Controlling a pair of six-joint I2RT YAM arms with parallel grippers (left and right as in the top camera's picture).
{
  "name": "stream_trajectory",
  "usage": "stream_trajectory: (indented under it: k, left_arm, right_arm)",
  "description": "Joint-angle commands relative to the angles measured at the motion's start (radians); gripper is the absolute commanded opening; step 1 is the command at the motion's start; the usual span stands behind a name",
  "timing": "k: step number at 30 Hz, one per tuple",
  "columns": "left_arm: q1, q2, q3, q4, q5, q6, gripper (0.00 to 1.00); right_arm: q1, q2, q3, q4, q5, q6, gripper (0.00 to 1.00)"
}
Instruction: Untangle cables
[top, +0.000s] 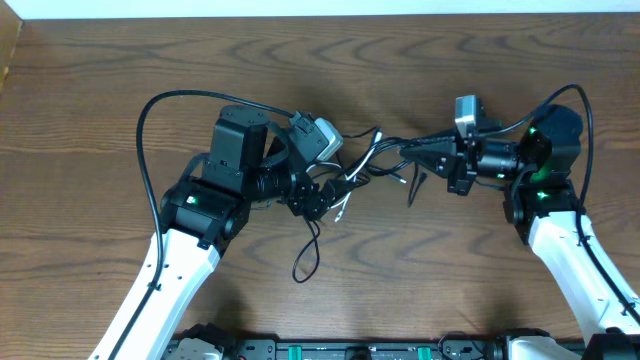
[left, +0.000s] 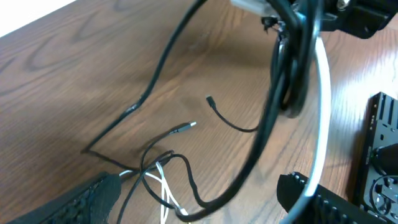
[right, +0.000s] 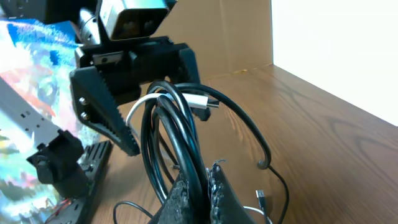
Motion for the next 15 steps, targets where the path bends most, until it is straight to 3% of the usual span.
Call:
stream_trajectory:
  k: [1, 15]
  left_arm:
    - [-0.002, 0.000, 0.016, -0.003, 0.079, 0.012, 0.86]
    - [-0.004, 0.029, 0.016, 0.004, 0.153, 0.059, 0.87]
  right_arm:
    - [-0.003, 0.005, 0.002, 0.000, 0.008, 0.027, 0.01]
    - [0.057, 0.005, 0.002, 0.138, -0.005, 0.095, 0.01]
